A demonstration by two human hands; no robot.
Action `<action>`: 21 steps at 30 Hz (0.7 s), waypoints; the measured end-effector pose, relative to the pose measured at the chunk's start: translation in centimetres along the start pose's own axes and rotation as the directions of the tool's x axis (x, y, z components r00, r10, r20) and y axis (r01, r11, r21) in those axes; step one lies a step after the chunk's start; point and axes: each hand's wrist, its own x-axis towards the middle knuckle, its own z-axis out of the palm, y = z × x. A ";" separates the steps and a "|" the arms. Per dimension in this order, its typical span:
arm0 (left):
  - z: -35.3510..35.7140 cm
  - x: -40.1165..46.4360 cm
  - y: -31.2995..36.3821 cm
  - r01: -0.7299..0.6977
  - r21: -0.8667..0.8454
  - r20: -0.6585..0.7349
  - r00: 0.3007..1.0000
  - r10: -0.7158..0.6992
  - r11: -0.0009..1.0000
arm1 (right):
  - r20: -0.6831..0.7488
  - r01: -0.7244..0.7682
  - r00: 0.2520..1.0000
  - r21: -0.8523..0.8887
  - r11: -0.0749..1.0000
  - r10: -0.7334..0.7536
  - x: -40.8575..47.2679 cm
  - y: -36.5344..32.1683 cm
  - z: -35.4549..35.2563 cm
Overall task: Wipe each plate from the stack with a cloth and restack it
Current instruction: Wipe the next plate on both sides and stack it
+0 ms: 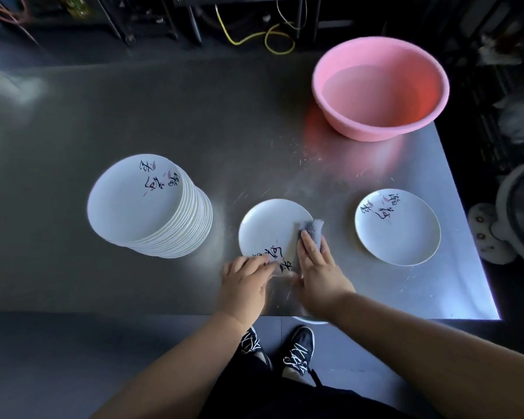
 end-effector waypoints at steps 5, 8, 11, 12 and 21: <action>-1.2 0.4 0.4 0.043 0.036 0.004 0.999 -0.043 0.998 | 0.085 -0.050 0.995 0.076 0.996 0.043 -1.7 -1.3 1.0; -2.3 1.0 -0.6 0.141 0.082 -0.013 0.990 -0.141 0.987 | 0.029 -0.020 0.999 0.012 1.000 0.020 1.3 0.5 -1.3; -2.3 1.5 -1.1 0.096 0.076 -0.011 0.995 -0.095 0.992 | -0.020 0.035 0.999 -0.038 0.999 -0.035 3.5 2.2 -2.6; -2.1 1.6 -1.1 0.086 0.067 -0.020 0.996 -0.085 0.994 | -0.034 0.034 0.999 -0.041 0.999 -0.036 3.6 2.3 -2.2; -1.2 1.8 -1.6 0.052 -0.048 -0.039 0.998 -0.054 0.997 | -0.157 0.042 0.986 -0.045 0.998 -0.049 1.2 1.4 2.3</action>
